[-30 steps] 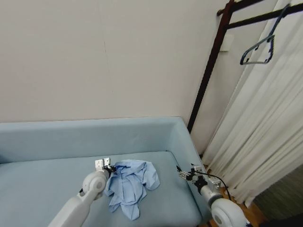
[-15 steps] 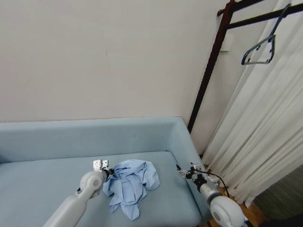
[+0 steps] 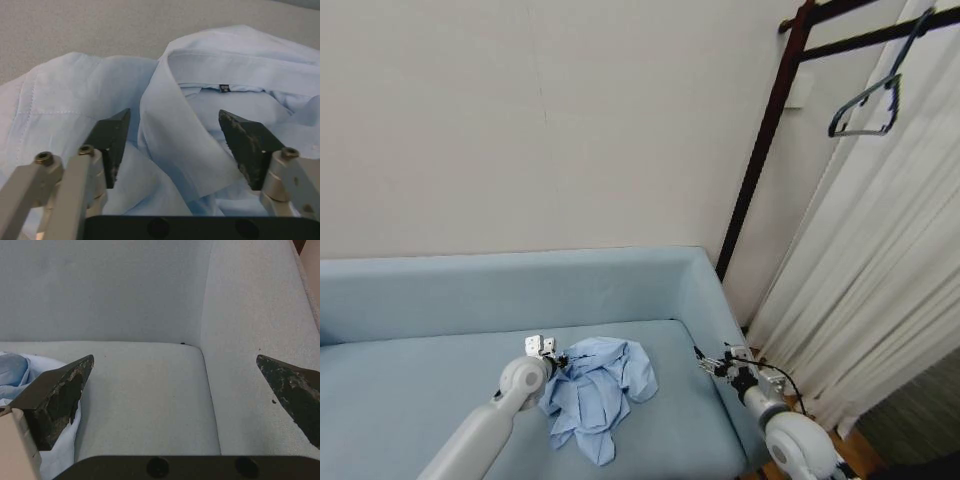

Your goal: Pick up the clothes from the sofa and hang them on the clothes hanger.

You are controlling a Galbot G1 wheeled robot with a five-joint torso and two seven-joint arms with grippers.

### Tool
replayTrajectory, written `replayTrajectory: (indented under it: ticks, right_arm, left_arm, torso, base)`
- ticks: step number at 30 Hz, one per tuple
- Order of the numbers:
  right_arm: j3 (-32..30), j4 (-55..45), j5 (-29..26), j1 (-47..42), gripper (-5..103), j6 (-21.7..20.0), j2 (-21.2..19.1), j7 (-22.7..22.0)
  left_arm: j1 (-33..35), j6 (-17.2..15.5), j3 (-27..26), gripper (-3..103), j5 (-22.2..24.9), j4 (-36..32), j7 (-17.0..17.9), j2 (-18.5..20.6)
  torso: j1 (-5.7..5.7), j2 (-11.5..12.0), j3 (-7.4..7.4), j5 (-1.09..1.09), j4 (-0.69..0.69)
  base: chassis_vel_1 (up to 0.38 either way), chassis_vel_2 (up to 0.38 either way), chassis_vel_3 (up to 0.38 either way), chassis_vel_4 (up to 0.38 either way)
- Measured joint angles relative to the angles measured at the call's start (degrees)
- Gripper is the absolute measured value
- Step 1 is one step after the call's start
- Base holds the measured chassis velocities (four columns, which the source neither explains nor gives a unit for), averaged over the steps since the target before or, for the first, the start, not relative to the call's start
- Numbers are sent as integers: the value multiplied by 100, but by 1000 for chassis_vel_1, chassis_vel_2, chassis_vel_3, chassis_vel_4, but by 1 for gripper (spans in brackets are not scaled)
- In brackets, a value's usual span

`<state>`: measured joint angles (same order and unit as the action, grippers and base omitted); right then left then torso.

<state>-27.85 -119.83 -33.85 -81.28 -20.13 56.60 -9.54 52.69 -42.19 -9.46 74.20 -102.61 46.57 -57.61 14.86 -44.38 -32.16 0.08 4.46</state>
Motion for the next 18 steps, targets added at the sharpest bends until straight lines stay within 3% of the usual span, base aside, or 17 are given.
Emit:
replayTrajectory:
  ticks: [4,6,9,12,15,17,18]
  right_arm:
    - [9,9,1,6,100,0,-15,-2]
    - [12,9,0,6,100,0,-30,-2]
    - [19,9,0,6,100,0,-52,-2]
    - [25,9,-2,17,100,0,-55,-2]
    - [32,9,-6,27,100,0,-63,-3]
    - [33,9,-9,31,100,0,-68,-6]
    - [33,9,-16,35,100,0,-73,-8]
  left_arm:
    - [22,5,30,75,0,42,0,-32]
    - [37,15,37,71,-1,46,6,-44]
    - [63,43,43,54,-3,49,15,-58]
    - [70,70,43,48,-8,62,17,-63]
    - [85,104,43,32,-21,93,18,-86]
    - [92,111,42,32,-23,100,19,-94]
    - [103,115,40,26,-25,104,18,-102]
  torso:
    - [0,0,0,0,0]
    - [0,0,0,0,0]
    - [0,0,0,0,0]
    - [0,0,0,0,0]
    - [0,1,0,0,0]
    - [0,1,0,0,0]
    - [0,1,0,0,0]
  base:
    - [0,0,0,0]
    - [0,0,0,0]
    - [0,0,0,0]
    - [0,0,0,0]
    - [0,0,0,0]
    - [0,0,0,0]
    - [0,0,0,0]
